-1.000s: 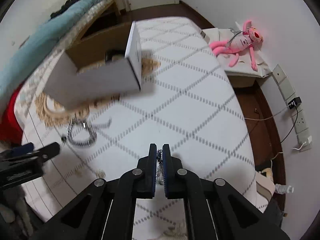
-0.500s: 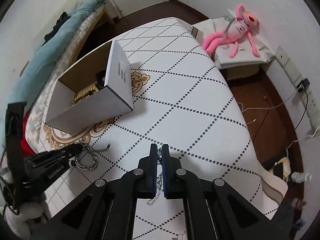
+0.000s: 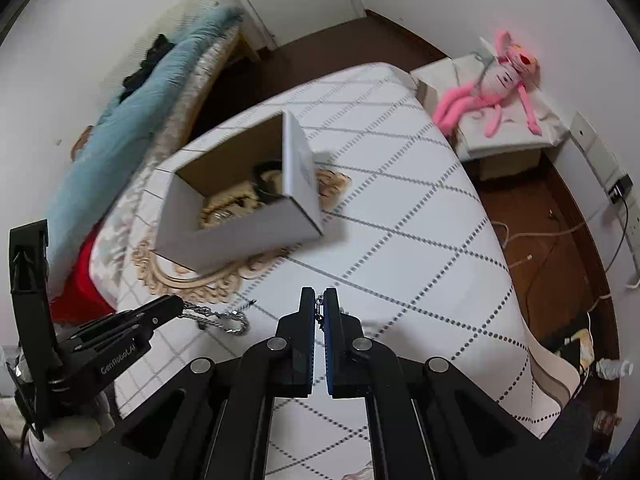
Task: Organize jewelry
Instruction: 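Grasp a silver chain with the right gripper while the left gripper grasps the silver chain bracelet, then lower both chains into the cardboard box and open both grippers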
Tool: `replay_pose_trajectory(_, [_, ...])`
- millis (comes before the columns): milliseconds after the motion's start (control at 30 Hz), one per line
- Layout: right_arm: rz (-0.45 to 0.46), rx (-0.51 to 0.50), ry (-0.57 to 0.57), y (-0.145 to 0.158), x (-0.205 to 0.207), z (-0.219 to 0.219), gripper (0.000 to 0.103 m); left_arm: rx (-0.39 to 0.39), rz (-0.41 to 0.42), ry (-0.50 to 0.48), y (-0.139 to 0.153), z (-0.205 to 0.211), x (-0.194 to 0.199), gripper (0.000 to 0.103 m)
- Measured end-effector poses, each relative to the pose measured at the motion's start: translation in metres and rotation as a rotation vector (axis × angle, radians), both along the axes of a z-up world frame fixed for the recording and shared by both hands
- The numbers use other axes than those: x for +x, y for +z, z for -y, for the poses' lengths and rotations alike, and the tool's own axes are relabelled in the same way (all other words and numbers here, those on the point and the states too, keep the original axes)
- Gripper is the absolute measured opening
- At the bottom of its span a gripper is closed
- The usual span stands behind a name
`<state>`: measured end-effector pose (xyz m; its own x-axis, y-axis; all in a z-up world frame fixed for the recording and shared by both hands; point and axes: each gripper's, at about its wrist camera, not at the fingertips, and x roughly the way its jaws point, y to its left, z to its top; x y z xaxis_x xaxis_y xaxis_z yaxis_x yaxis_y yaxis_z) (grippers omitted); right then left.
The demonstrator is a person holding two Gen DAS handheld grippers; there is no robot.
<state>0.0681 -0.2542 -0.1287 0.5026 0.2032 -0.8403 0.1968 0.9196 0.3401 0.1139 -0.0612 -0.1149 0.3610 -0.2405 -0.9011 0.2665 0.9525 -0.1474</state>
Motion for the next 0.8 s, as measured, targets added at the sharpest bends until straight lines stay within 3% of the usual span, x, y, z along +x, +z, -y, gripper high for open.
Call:
replay_pose_trajectory(133, [0.056,0.022,0.024,0.028,0.003,-0.005,0.004,-0.065,0.042,-0.009,0.038,0.000,0.000,0.005])
replay_pose_trajectory(333, [0.141,0.054,0.070,0.076,0.025,-0.013,0.004,-0.162,0.108,-0.025,0.092,-0.002,0.030,0.005])
replay_pose_trajectory(433, [0.166,0.036,0.095,0.093,0.046,-0.016,0.004,-0.157,0.134,-0.035,0.102,0.001,0.050,0.005])
replay_pose_trajectory(600, [0.139,0.026,0.125,0.093,0.087,-0.020,0.004,-0.121,0.097,-0.046,0.087,0.007,0.089,0.005])
replay_pose_trajectory(800, [0.043,0.021,0.157,0.067,0.126,-0.025,0.004,-0.092,-0.037,-0.036,0.041,0.005,0.124,0.006])
